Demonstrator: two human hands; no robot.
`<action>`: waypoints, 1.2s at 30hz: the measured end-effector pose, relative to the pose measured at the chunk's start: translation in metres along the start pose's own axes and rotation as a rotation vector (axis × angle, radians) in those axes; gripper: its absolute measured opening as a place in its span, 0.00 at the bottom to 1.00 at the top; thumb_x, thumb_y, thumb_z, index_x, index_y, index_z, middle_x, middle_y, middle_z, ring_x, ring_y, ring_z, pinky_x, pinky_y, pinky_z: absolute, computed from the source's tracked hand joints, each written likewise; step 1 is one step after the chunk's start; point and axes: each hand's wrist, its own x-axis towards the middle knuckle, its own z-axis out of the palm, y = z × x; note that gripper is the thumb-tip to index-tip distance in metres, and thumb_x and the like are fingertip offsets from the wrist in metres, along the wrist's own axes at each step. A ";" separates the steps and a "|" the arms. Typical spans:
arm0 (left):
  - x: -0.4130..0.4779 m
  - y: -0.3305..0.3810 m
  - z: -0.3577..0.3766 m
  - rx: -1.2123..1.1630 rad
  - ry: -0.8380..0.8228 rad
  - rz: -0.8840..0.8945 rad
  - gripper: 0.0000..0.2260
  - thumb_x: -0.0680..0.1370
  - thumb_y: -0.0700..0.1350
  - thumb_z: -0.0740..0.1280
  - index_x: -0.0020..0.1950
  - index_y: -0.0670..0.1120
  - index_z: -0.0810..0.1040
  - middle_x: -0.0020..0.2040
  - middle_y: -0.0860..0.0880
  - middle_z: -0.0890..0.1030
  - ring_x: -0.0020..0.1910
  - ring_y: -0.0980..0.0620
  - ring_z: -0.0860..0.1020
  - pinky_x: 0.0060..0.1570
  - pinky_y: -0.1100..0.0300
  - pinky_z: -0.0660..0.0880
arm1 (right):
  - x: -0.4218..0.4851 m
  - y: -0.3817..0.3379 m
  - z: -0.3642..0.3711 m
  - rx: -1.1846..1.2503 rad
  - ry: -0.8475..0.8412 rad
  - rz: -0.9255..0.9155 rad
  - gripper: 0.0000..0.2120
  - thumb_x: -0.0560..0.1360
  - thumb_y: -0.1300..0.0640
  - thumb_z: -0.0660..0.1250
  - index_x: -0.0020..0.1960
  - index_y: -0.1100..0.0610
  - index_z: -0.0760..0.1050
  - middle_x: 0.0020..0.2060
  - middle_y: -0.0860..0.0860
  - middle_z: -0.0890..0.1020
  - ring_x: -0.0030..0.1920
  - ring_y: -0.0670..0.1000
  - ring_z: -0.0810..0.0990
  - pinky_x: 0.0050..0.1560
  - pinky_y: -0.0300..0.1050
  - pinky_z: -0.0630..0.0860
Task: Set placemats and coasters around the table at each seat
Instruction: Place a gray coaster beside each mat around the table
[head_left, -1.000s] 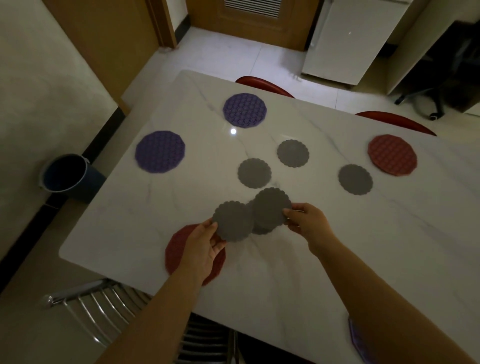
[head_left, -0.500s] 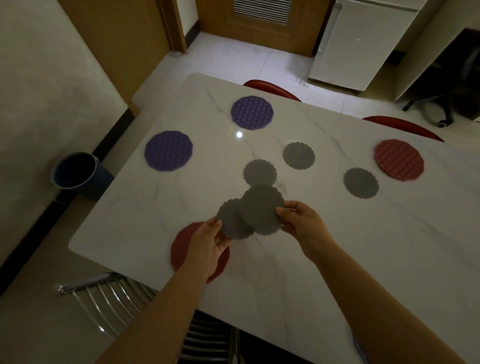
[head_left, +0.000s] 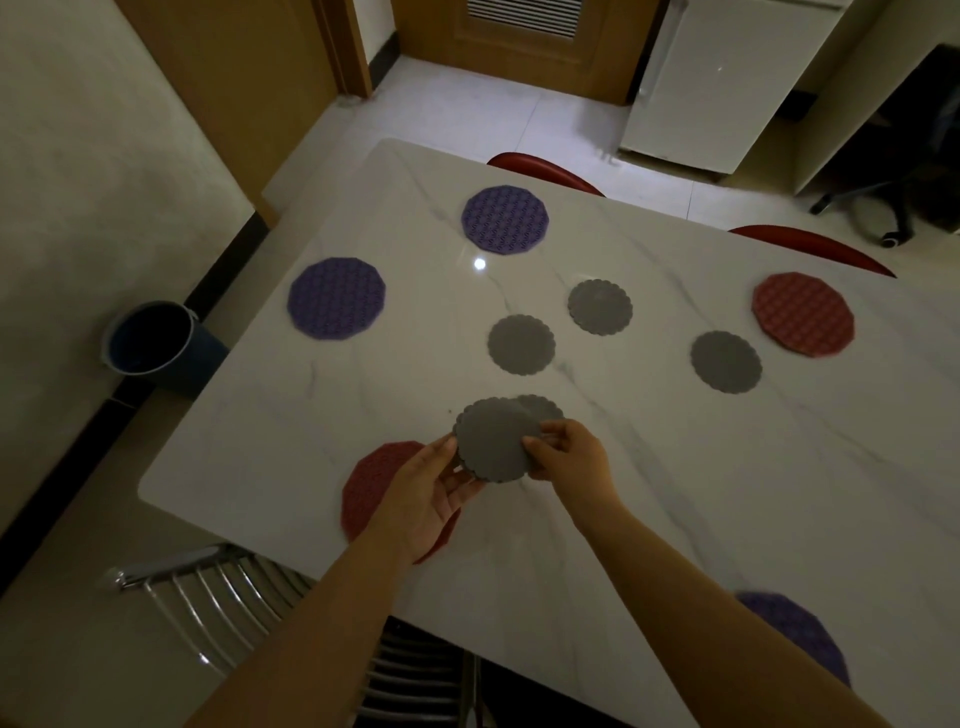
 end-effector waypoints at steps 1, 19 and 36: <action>0.000 0.000 -0.001 0.001 -0.005 -0.006 0.15 0.75 0.44 0.64 0.61 0.42 0.78 0.57 0.42 0.83 0.54 0.46 0.83 0.51 0.53 0.81 | 0.000 0.000 0.000 -0.011 0.001 -0.012 0.08 0.72 0.57 0.70 0.49 0.53 0.74 0.39 0.50 0.81 0.36 0.48 0.82 0.31 0.33 0.78; 0.001 0.003 -0.015 0.019 0.066 -0.007 0.11 0.80 0.36 0.59 0.57 0.42 0.78 0.50 0.44 0.86 0.48 0.49 0.84 0.44 0.57 0.82 | 0.050 0.007 -0.007 -0.726 0.054 0.079 0.35 0.69 0.49 0.72 0.69 0.58 0.62 0.66 0.58 0.67 0.66 0.60 0.67 0.64 0.55 0.69; 0.003 0.001 -0.020 -0.050 0.088 -0.020 0.11 0.80 0.35 0.59 0.59 0.41 0.77 0.49 0.45 0.86 0.47 0.50 0.84 0.42 0.57 0.82 | 0.047 -0.009 -0.054 0.087 0.149 0.017 0.09 0.77 0.59 0.63 0.57 0.58 0.74 0.43 0.49 0.81 0.42 0.48 0.81 0.38 0.40 0.78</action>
